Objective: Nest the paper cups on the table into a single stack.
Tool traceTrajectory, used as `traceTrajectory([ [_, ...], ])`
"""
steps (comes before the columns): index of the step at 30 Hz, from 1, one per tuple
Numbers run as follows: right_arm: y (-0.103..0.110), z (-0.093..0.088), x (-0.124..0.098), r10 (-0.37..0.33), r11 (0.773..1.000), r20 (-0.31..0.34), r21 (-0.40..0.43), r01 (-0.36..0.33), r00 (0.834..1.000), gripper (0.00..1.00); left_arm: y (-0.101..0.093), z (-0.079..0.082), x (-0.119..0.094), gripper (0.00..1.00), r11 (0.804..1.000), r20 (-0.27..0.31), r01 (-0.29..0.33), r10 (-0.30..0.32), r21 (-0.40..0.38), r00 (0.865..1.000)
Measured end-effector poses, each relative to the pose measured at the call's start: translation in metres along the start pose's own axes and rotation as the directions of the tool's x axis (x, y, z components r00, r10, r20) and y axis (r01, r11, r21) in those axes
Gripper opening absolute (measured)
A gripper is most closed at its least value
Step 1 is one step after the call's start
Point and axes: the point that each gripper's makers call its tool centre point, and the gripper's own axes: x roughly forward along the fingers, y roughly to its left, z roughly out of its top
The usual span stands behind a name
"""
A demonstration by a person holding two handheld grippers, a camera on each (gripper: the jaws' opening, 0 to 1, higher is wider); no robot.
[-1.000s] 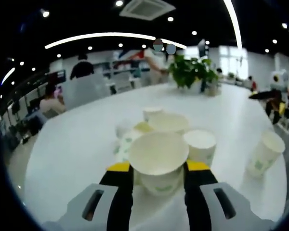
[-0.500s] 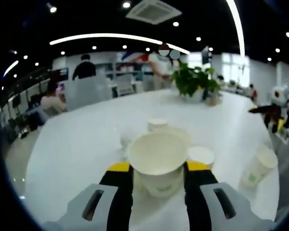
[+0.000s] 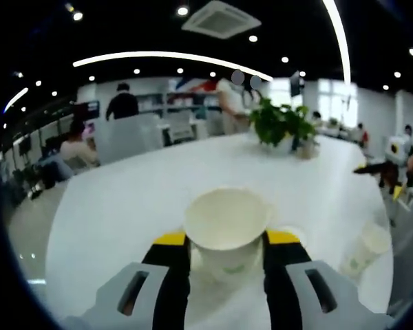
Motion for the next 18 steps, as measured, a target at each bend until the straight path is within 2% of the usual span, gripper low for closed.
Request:
traceTrajectory([
  [18, -0.002, 0.0, -0.002, -0.005, 1.0, 0.0, 0.003, 0.005, 1.0, 1.0, -0.005, 0.016, -0.01, 0.38, 1.0, 0.011, -0.005, 0.005, 0.003, 1.0],
])
